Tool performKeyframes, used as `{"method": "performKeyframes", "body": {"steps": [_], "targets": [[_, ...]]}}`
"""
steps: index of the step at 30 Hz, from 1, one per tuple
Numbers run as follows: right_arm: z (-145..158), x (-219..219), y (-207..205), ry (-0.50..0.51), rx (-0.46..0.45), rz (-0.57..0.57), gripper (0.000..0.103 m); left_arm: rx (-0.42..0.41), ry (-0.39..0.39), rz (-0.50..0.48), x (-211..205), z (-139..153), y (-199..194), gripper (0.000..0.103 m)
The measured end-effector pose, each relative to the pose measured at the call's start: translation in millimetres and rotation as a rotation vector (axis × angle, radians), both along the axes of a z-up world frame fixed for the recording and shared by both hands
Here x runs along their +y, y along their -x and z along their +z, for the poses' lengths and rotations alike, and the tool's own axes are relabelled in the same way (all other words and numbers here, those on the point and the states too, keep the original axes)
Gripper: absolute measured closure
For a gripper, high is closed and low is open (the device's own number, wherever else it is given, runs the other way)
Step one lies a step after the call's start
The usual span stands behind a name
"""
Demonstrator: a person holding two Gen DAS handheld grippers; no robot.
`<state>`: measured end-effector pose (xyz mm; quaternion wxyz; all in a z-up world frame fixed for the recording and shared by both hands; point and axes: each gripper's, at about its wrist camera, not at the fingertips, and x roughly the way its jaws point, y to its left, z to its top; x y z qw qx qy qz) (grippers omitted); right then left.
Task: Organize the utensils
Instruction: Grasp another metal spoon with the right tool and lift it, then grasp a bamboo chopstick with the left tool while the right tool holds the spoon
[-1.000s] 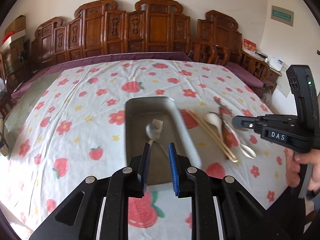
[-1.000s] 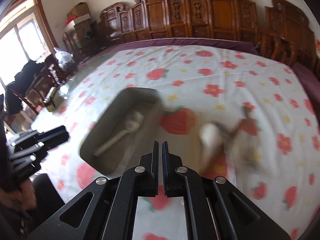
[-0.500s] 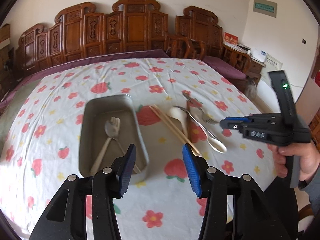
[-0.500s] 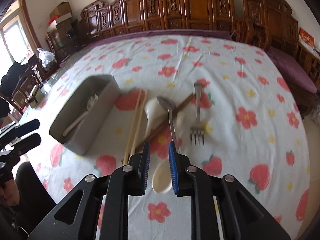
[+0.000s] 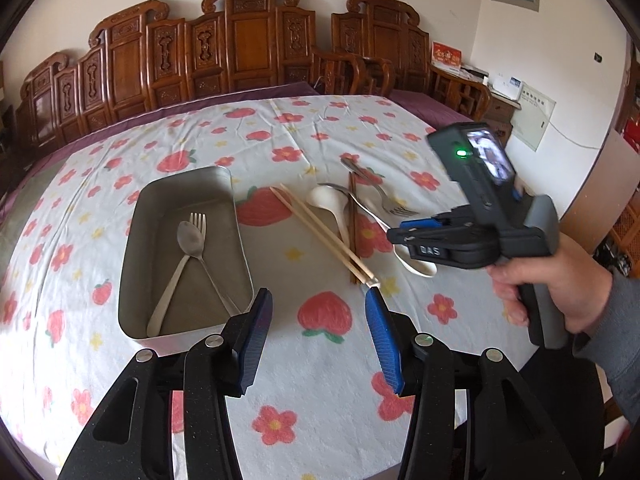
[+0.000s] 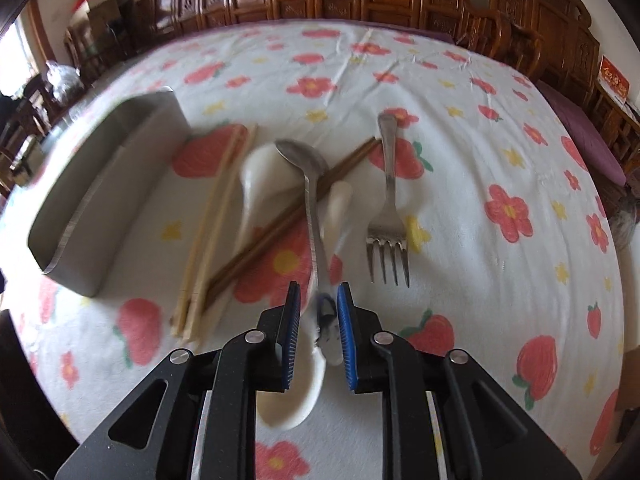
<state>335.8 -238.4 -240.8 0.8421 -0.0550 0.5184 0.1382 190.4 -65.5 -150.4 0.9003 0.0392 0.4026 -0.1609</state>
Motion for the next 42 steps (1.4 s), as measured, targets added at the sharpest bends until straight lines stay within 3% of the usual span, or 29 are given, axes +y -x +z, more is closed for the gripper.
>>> {"method": "performKeyframes", "body": {"steps": [12,14,16,29,42], "targets": [[7.0,-14.3,-3.8,-0.098,0.013,-0.033,0.091,0.007,-0.001,-0.007,-3.8,-3.2,1.6,0.057],[9.2,-16.3,-3.9,-0.121,0.009,-0.040,0.099,0.007,-0.002,-0.006,-4.0,-3.2,1.7,0.057],[10.8,-17.3,-4.0,-0.140,0.010,-0.046,0.101,0.008,-0.002,-0.006,-4.0,-3.3,1.7,0.057],[24.2,-17.4,16.5,-0.093,-0.055,-0.030,0.101,0.032,-0.005,-0.003,-9.8,-12.5,-3.9,0.057],[37.1,-53.7,51.4,-0.097,-0.090,-0.035,0.101,0.102,-0.009,0.019,-41.8,-28.5,-49.4,0.058]]}}
